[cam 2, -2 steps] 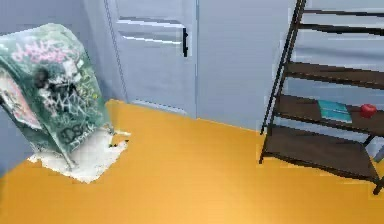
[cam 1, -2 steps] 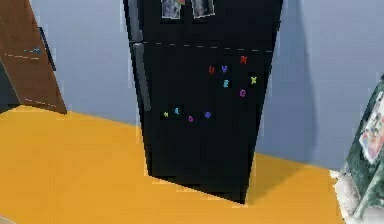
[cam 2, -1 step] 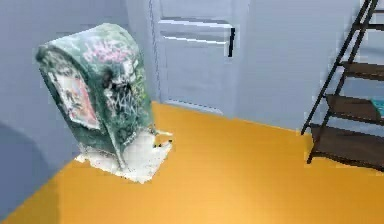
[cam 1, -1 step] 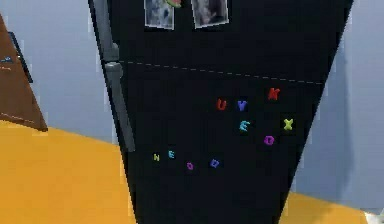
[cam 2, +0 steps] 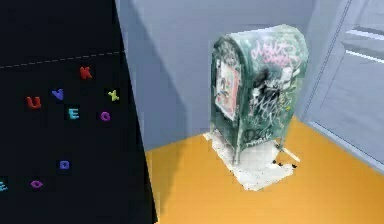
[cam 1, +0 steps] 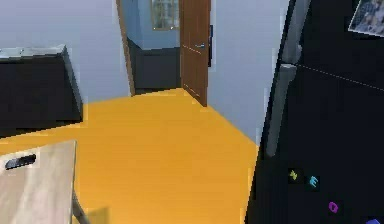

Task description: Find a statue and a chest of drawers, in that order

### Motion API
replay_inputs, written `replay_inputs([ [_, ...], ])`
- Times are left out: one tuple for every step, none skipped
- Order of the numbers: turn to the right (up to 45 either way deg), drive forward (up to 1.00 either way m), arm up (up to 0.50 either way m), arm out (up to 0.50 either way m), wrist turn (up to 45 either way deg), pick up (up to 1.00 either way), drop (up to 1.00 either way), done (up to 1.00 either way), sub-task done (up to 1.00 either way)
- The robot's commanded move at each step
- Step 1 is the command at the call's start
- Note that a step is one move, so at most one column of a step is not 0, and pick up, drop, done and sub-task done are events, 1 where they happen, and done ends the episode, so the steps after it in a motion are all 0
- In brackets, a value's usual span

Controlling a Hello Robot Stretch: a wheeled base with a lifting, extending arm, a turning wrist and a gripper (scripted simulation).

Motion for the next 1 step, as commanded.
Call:
replay_inputs([
  [-12.0,0.00,0.00,0.00,0.0,0.00,0.00,0.00,0.00],
])
